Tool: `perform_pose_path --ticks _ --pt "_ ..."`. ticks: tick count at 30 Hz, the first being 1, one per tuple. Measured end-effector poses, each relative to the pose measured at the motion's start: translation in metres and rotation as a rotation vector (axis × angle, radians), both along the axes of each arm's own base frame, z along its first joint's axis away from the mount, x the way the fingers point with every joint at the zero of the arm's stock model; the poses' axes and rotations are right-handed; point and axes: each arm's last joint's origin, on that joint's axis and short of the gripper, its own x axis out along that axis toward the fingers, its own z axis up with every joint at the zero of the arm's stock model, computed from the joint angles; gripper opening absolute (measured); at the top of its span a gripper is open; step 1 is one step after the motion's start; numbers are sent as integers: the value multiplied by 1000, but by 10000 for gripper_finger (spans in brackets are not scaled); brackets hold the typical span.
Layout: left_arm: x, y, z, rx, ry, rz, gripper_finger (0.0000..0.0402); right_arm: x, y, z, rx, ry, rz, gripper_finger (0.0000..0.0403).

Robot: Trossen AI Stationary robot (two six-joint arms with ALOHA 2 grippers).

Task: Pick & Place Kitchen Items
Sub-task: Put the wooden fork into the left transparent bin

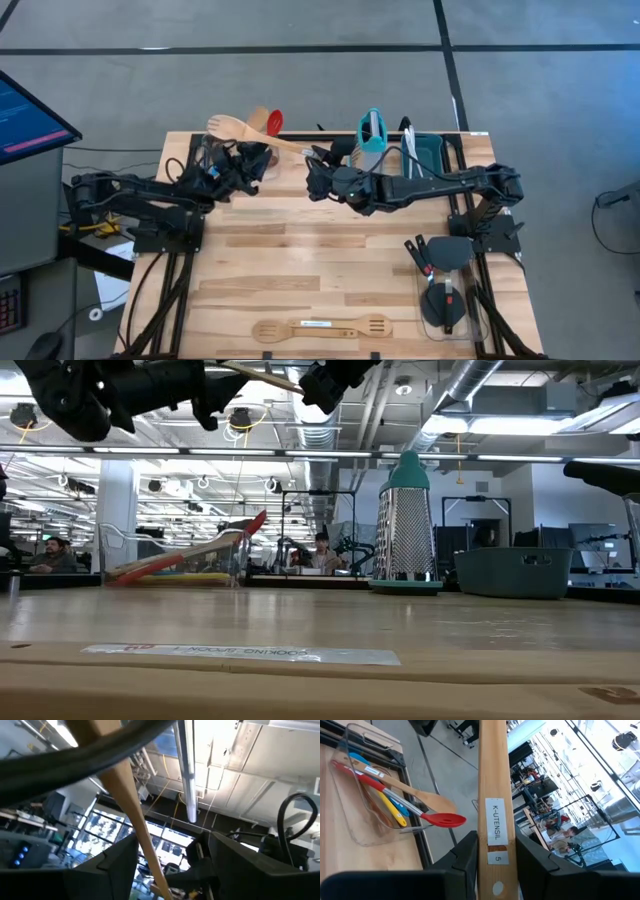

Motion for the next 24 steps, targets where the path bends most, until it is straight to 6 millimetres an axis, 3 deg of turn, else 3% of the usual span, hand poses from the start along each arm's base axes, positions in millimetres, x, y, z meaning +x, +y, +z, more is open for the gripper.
perform_pose_path --ticks 11,24 --pt "3 5 12 33 -22 42 180 0 0 1 4 -9 -6 95" --pt "3 5 13 31 -22 42 17 0 0 1 3 -5 -6 94"
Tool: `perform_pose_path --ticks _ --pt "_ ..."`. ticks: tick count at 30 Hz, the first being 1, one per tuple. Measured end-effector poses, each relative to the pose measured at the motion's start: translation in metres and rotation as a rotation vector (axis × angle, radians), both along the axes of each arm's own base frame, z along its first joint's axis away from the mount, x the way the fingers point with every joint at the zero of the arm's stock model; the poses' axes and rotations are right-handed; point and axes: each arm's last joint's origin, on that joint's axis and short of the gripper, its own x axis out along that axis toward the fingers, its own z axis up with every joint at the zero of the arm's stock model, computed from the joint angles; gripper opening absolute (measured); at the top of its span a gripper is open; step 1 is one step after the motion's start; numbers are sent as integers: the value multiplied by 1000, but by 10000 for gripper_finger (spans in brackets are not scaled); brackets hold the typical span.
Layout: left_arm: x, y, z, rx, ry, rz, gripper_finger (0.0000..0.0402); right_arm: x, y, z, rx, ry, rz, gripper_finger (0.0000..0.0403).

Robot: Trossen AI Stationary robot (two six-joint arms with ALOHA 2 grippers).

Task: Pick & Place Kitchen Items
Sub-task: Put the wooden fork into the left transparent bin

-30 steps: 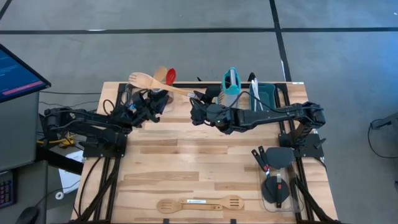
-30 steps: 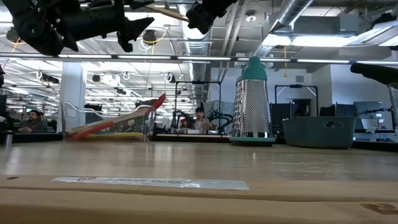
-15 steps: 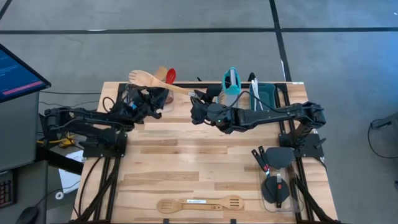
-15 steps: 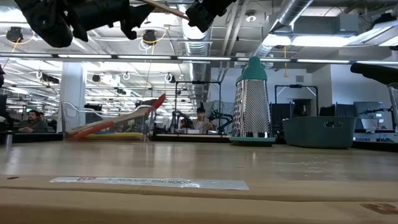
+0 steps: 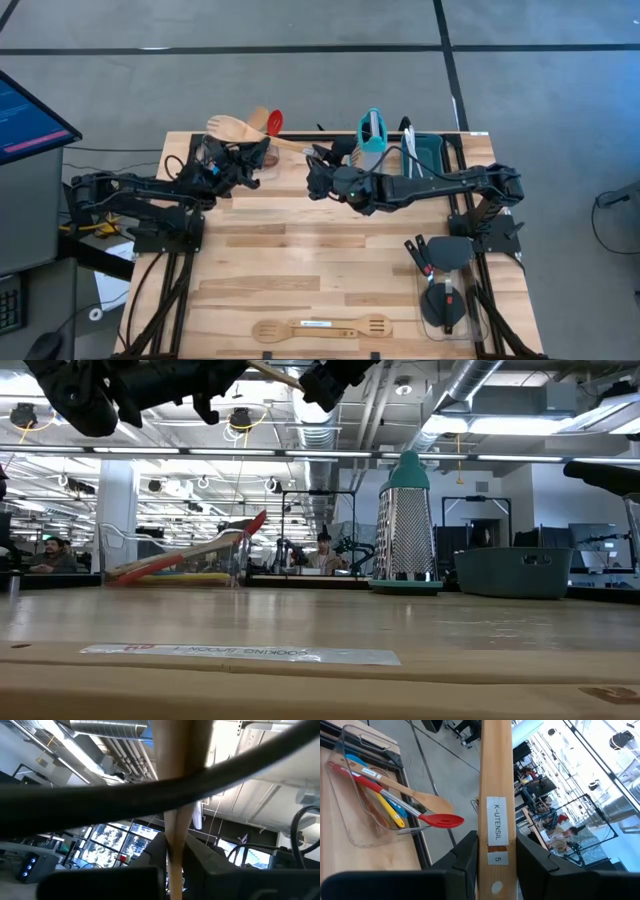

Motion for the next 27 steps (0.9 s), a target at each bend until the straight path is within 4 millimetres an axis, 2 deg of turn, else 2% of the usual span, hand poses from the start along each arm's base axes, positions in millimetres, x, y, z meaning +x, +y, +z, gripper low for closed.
perform_pose_path --ticks 12,14,19,21,24,27 --pt "0 0 0 55 34 38 3 0 0 -1 -3 8 -7 97" --pt "1 0 0 64 41 35 2 -1 0 -2 -11 24 -21 121" --pt "1 0 1 66 40 47 1 -3 2 -6 -32 63 -74 216" --pt "1 0 1 76 46 56 1 -8 3 -5 -46 105 -108 243" --pt "1 0 0 94 62 73 1 -18 4 -2 -34 139 -139 259" --pt "2 1 -1 91 82 76 1 -34 2 -1 33 172 -147 257"
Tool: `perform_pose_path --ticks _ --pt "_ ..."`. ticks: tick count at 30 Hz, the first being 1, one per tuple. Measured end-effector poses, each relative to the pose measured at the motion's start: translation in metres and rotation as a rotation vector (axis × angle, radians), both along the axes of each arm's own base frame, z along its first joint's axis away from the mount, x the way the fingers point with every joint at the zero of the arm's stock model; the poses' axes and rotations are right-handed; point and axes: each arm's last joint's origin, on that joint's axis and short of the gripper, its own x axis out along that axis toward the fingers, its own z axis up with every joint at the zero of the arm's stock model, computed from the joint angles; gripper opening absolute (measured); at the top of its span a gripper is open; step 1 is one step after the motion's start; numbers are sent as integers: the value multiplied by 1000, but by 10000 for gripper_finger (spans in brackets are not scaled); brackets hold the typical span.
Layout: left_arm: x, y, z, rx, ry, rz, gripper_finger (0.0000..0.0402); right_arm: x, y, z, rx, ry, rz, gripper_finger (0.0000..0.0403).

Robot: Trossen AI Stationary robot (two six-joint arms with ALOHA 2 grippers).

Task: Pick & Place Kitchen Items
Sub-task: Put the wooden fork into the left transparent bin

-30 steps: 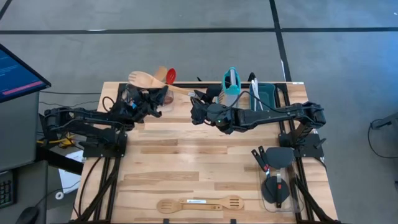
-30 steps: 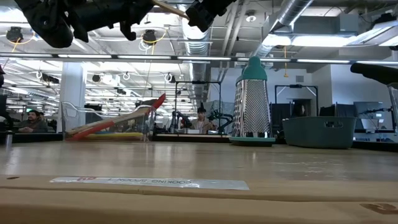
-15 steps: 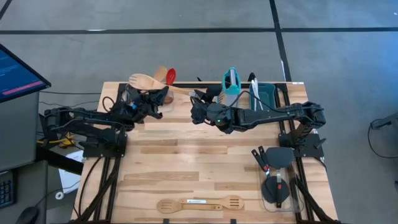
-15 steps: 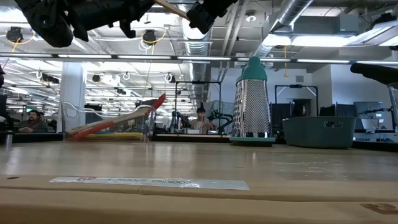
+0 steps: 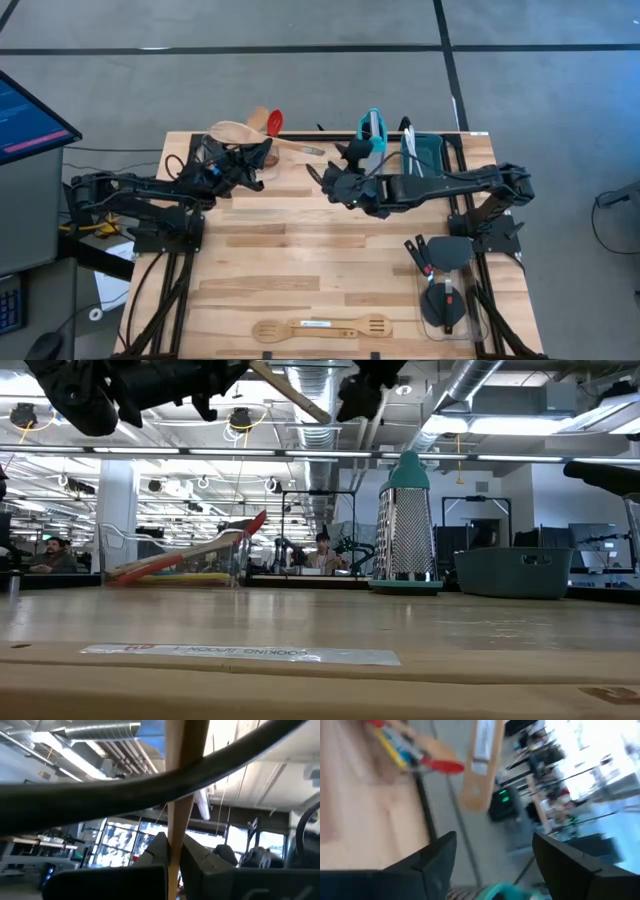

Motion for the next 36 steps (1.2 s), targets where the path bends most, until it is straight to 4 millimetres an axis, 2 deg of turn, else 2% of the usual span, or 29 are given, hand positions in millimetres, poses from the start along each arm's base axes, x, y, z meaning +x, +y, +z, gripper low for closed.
perform_pose_path --ticks 5,10,15,18,21,27,33,36 --pt "0 6 0 -1 95 44 1 -32 -9 3 184 1 -54 211" --pt "3 15 15 -31 278 68 1 -55 -18 13 352 -51 -76 124" --pt "1 20 32 -50 503 103 1 -62 -18 23 421 -81 -19 40" --pt "-6 21 39 -59 607 143 1 -64 -15 19 449 -98 27 8" --pt "-16 24 44 -85 694 186 1 -69 -13 5 473 -145 95 8" --pt "-33 34 46 -162 862 316 1 -96 -13 -26 557 -301 221 28" --pt "-46 50 40 -268 1010 458 1 -118 -9 -36 576 -428 255 29" --pt "-50 58 36 -321 1094 488 1 -122 -8 -35 577 -449 261 24"
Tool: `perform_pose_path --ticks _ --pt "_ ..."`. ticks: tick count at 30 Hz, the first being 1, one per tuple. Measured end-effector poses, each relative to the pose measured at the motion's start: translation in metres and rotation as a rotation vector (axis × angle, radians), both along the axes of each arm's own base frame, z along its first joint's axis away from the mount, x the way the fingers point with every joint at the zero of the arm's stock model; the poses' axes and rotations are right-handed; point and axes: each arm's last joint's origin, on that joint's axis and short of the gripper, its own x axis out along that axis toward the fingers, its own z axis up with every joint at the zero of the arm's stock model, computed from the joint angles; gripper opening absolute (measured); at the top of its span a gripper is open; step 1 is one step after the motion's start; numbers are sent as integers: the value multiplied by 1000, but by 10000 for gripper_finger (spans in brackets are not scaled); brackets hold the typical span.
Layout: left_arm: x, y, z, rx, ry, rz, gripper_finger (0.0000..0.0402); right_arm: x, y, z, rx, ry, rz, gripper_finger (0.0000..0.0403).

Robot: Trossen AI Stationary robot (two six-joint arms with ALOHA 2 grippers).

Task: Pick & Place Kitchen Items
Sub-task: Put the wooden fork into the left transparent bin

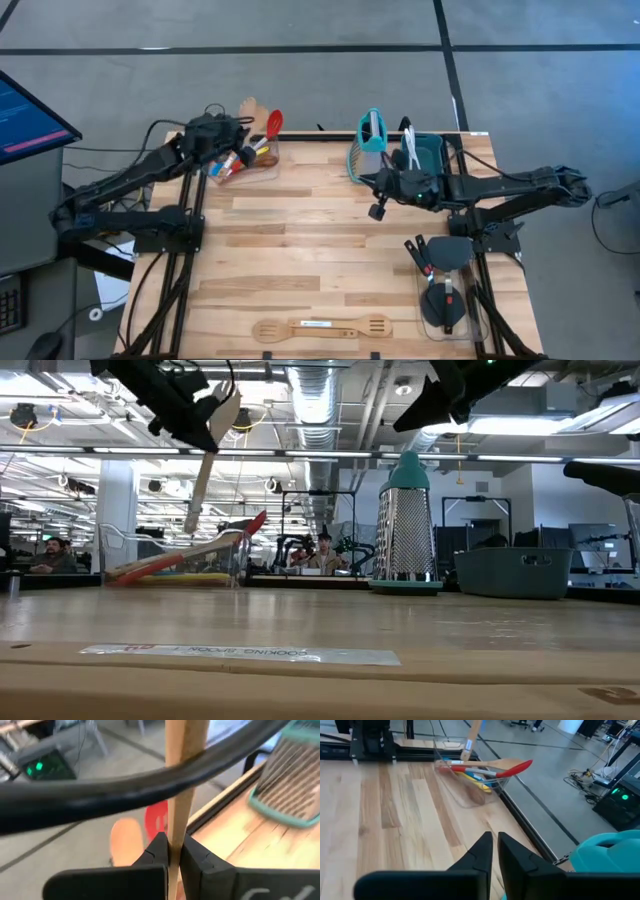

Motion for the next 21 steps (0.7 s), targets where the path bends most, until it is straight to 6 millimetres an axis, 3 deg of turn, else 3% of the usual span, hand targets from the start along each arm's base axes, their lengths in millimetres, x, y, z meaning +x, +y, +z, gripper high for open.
perform_pose_path --ticks 5,21 --pt "2 13 -13 -91 123 46 1 1 0 -2 0 5 -1 15" --pt "34 47 -32 -308 452 45 1 27 -7 -34 19 98 -40 13"
